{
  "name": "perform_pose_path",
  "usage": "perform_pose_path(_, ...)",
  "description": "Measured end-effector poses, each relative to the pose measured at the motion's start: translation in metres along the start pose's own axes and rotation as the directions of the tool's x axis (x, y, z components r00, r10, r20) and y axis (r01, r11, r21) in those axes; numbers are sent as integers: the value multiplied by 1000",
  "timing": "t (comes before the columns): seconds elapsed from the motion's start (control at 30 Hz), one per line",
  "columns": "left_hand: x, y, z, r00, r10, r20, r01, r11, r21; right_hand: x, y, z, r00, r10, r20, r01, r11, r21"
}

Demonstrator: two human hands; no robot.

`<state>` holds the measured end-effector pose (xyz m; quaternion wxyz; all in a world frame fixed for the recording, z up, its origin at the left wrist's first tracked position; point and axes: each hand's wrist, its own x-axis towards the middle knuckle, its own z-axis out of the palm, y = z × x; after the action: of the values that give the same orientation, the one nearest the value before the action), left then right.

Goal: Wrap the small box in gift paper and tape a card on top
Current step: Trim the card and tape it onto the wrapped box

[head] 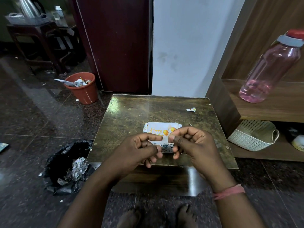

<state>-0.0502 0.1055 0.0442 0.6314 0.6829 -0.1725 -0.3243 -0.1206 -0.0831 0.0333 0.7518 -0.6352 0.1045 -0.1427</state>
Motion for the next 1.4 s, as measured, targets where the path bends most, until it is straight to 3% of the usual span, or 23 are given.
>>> perform_pose_path(0.2, 0, -2, -1, 1000, 14, 10, -13, 998, -65, 4, -3, -8, 998, 5, -68, 1, 997, 82)
perform_pose_path(0.37, 1, -3, 3, 999, -33, -30, 28, 988, -149, 5, -1, -13, 993, -8, -122, 14, 999, 50)
perform_pose_path(0.47, 1, -4, 4, 998, -45, -43, 37, 987, -156, 8, 1, -22, 972, -38, -233, 31, 999, -34)
perform_pose_path(0.53, 1, -4, 4, 998, -49, -44, 41, 985, -171, 10, 4, -33, 934, -112, -339, 39, 976, -215)
perform_pose_path(0.6, 1, -4, 4, 998, -51, -44, 42, 981, -188, 13, 13, -47, 883, -211, -419, -15, 880, -475)
perform_pose_path(0.7, 1, -5, 4, 997, -55, -45, 45, 978, -203, 11, 31, -62, 877, -277, -393, -167, 590, -790)
perform_pose_path(0.77, 1, -4, 4, 997, -59, -45, 48, 976, -211, 10, 39, -63, 894, -244, -377, -242, 444, -863)
perform_pose_path(0.87, 2, -5, 3, 997, -65, -47, 53, 973, -225, 10, 39, -58, 899, -207, -385, -292, 369, -882)
perform_pose_path(1.07, 3, -6, 3, 997, -66, -25, 56, 957, -286, 13, 39, -59, 855, -234, -463, -340, 422, -840)
perform_pose_path(1.23, 3, -5, 4, 998, -63, -12, 55, 932, -359, 16, 39, -60, 846, -151, -511, -414, 418, -809)
perform_pose_path(1.4, 3, -4, 2, 999, -32, 18, 36, 913, -406, 15, 36, -59, 841, -158, -517, -395, 473, -787)
